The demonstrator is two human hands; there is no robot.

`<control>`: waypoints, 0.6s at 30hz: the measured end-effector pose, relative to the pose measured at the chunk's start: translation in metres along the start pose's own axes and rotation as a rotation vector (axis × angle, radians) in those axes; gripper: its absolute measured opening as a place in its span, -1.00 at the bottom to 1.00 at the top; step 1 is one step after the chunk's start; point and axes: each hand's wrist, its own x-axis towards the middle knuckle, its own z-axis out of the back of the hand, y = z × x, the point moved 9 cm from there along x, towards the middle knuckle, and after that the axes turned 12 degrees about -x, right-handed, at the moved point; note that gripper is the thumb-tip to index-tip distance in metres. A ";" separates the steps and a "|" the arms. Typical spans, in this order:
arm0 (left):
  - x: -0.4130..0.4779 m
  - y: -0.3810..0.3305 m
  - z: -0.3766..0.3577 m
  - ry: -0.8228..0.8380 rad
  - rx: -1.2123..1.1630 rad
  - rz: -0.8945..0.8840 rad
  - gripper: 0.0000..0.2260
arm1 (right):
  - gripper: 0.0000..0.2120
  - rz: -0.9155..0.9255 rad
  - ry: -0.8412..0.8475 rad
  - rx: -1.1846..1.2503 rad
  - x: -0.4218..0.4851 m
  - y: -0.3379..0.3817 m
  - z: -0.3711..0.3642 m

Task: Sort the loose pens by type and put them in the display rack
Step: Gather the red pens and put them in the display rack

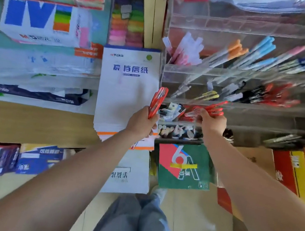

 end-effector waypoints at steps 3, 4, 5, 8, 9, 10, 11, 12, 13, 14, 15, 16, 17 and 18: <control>0.005 0.000 0.001 0.001 0.013 0.000 -0.89 | -0.74 -0.023 0.079 -0.031 0.021 -0.011 -0.019; 0.006 0.000 0.002 0.001 0.008 0.004 -0.88 | -0.77 -0.035 0.100 -0.038 0.025 -0.014 -0.024; 0.006 0.000 0.002 0.001 0.010 0.007 -0.87 | -0.81 -0.041 0.117 -0.027 0.025 -0.014 -0.028; 0.007 -0.001 0.003 0.019 0.031 0.014 -0.85 | -0.78 -0.055 0.135 0.016 0.017 -0.006 -0.028; 0.007 -0.002 0.002 0.028 0.038 0.015 -0.86 | -0.79 -0.053 0.130 0.017 0.018 -0.006 -0.028; 0.008 -0.004 0.002 0.038 0.048 0.012 -0.86 | -0.80 -0.050 0.126 0.017 0.018 -0.005 -0.028; 0.008 -0.006 0.001 0.048 0.058 0.007 -0.86 | -0.82 -0.046 0.121 0.011 0.018 -0.005 -0.026; 0.009 -0.007 0.001 0.057 0.067 0.002 -0.86 | -0.85 -0.041 0.117 0.005 0.018 -0.004 -0.025; 0.009 -0.009 0.001 0.063 0.072 -0.003 -0.86 | -0.89 -0.032 0.117 0.004 0.018 -0.004 -0.024; 0.009 -0.010 0.001 0.068 0.070 -0.009 -0.87 | -0.92 -0.015 0.127 0.010 0.017 -0.003 -0.024; 0.009 -0.011 0.001 0.075 0.067 -0.015 -0.87 | -0.92 0.005 0.140 0.020 0.015 -0.002 -0.023; 0.009 -0.012 0.000 0.082 0.063 -0.021 -0.88 | -0.89 0.020 0.151 0.020 0.014 -0.002 -0.023; 0.009 -0.013 0.000 0.088 0.059 -0.023 -0.88 | -0.86 0.036 0.147 0.001 0.012 -0.002 -0.021; 0.008 -0.013 -0.001 0.096 0.054 -0.023 -0.88 | -0.84 0.055 0.120 -0.043 0.011 -0.003 -0.017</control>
